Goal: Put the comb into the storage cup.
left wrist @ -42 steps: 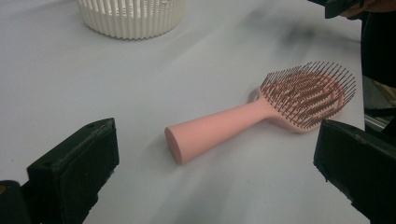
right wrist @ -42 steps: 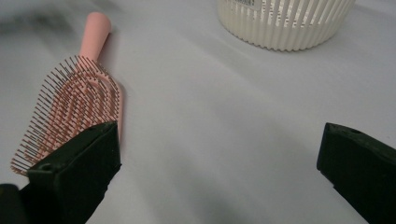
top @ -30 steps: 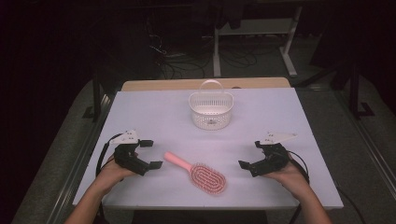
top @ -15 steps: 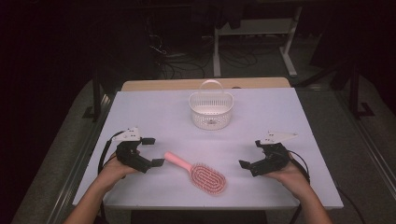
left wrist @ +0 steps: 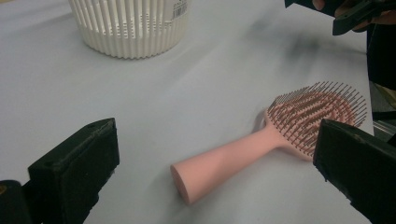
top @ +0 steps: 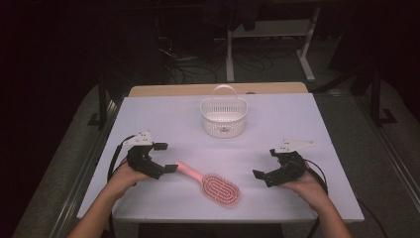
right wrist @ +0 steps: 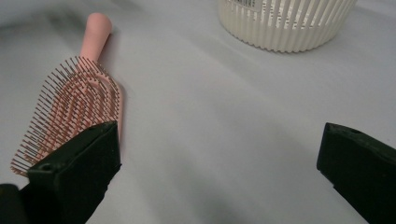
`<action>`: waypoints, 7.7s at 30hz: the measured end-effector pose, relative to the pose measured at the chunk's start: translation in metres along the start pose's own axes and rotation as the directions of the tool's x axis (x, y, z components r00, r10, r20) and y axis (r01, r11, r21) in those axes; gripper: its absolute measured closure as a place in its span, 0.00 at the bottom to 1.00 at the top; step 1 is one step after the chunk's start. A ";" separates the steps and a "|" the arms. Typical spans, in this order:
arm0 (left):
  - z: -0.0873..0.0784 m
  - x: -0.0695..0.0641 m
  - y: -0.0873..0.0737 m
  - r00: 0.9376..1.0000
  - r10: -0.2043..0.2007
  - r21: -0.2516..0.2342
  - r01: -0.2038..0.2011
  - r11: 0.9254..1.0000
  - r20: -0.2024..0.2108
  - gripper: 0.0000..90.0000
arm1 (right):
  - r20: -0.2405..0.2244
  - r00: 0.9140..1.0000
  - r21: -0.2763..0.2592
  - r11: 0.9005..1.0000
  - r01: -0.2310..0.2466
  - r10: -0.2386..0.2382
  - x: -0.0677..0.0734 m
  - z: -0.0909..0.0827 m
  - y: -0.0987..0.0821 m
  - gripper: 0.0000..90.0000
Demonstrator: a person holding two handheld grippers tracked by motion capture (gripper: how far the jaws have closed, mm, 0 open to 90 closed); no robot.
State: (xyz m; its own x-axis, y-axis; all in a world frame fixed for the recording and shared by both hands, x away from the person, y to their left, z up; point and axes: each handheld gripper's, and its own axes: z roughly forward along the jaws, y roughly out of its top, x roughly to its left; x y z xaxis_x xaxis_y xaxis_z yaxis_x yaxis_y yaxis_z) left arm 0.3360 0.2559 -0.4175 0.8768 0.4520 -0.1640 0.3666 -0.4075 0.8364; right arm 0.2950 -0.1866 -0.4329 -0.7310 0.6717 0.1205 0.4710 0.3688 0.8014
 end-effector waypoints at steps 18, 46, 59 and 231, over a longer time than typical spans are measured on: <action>0.009 0.006 0.018 1.000 0.000 0.015 0.000 1.000 -0.005 0.14 | -0.005 1.000 -0.007 1.000 -0.004 0.004 0.001 0.000 0.001 0.00; 0.024 0.021 0.045 1.000 0.006 0.038 -0.005 0.999 -0.018 0.56 | -0.003 1.000 -0.016 1.000 -0.009 0.009 0.000 0.001 0.002 0.00; 0.037 0.020 0.052 0.999 0.040 0.080 -0.038 0.996 -0.018 0.75 | -0.008 1.000 -0.013 1.000 -0.011 0.011 -0.001 0.001 0.002 0.00; -0.017 -0.001 -0.012 0.997 -0.033 0.042 0.036 0.998 -0.072 0.03 | -0.046 0.999 0.014 1.000 0.008 -0.007 0.000 0.002 0.003 0.00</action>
State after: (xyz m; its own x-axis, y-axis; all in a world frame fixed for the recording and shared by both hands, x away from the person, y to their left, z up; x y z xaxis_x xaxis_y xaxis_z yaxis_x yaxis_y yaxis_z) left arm 0.3252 0.2740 -0.4180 0.8396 0.5210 -0.1539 0.4109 -0.4236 0.8073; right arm 0.2976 -0.1843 -0.4317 -0.7565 0.6384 0.1418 0.4720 0.3829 0.7941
